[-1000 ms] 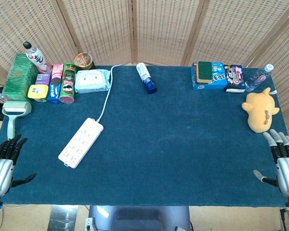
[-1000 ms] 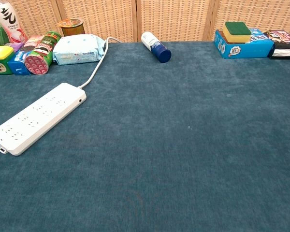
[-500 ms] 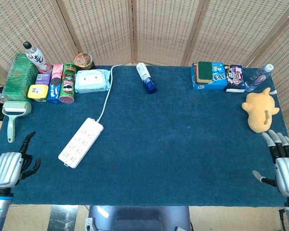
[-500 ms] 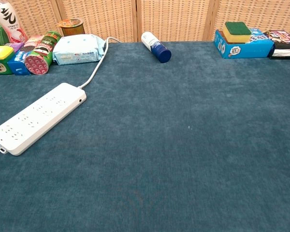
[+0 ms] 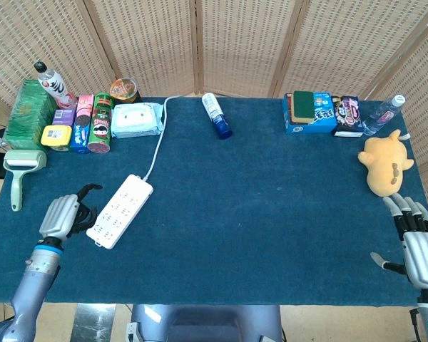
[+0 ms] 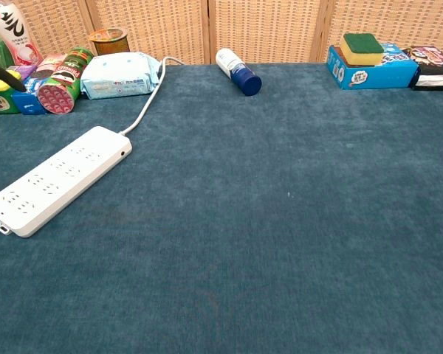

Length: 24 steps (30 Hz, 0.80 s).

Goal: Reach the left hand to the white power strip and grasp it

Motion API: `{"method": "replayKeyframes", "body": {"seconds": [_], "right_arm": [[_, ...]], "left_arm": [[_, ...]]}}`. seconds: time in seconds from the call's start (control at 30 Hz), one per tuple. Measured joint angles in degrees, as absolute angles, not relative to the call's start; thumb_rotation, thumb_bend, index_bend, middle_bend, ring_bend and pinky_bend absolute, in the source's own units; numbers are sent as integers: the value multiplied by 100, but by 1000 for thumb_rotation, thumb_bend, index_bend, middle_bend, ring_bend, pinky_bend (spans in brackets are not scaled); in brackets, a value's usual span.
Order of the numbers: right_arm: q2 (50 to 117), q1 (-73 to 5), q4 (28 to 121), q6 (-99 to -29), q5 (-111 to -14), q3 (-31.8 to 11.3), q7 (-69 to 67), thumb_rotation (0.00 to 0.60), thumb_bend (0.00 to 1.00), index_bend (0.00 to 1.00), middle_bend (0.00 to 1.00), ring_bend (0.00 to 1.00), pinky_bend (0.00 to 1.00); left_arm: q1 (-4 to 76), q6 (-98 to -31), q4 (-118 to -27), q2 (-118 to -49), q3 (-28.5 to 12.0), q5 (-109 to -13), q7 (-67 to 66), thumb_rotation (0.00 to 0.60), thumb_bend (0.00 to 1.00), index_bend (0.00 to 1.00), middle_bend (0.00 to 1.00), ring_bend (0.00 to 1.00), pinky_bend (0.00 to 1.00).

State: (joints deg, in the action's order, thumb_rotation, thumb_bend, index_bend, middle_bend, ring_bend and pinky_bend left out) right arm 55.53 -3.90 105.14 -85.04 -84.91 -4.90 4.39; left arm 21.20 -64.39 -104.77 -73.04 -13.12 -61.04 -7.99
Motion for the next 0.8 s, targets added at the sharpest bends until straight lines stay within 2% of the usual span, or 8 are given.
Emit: {"method": "replayKeyframes", "body": {"seconds": [0.4,0.8], "right_arm": [[5505,-409,10475,-8448,-8445,-496,255,600,0,73,32,31,0],[5482,-433,10442,-8389,-8401,-496,158,600,0,73,33,32,0]], "left_arm": [[3097,-6213,-10061,-8107,-1627,-4217,-2120,600,601,297,1000,1000,1000],[3585,-5956,-9060,-8755,-1612,-3708,-2182,600,600,297,1000,1000,1000]]}}
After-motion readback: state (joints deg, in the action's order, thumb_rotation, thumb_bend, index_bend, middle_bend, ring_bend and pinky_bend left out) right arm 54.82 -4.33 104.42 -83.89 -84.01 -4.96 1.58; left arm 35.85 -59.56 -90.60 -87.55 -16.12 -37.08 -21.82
